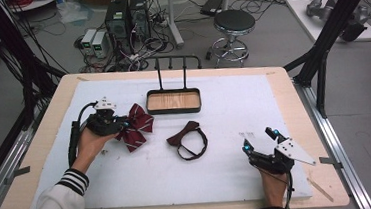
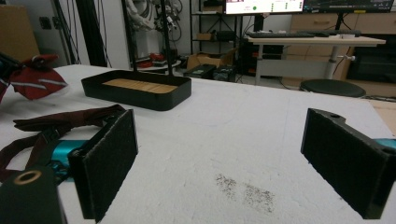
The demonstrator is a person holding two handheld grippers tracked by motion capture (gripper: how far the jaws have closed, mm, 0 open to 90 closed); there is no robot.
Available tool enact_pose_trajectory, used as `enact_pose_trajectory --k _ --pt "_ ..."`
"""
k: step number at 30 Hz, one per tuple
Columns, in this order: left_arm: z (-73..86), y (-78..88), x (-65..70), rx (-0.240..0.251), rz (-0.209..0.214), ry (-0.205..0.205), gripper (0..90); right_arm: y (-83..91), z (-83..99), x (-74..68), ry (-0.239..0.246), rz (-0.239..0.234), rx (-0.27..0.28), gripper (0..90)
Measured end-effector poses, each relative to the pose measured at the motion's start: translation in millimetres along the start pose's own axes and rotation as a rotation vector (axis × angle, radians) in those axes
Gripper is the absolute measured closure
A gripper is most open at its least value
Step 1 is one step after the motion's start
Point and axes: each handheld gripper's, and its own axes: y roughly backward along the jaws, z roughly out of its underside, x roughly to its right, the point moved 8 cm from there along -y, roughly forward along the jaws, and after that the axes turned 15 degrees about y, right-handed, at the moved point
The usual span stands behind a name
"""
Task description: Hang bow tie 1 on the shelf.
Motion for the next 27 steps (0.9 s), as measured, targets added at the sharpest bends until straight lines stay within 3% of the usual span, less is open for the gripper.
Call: enact_pose_trajectory --k 6,11,16,19,27 --pt "-13.9 12.3 4.7 0.104 0.032 0.002 73.8 -0.1 0.0 0.1 -0.001 0.001 0.000 10.0" --pt "-23.9 20.6 9.7 0.156 0.036 -0.013 73.8 -0.3 -0.1 0.0 -0.001 0.000 -0.001 10.0" --pt "-33.9 27.6 14.3 0.217 0.064 0.011 73.7 -0.2 0.0 0.0 -0.001 -0.001 -0.002 10.0" --pt "-37.8 30.9 16.7 0.247 0.089 0.018 73.8 -0.3 0.0 0.2 0.001 -0.001 -0.001 10.0" --pt "-49.2 39.3 20.4 0.297 0.086 0.001 73.8 -0.3 0.0 0.4 0.001 -0.001 -0.001 10.0"
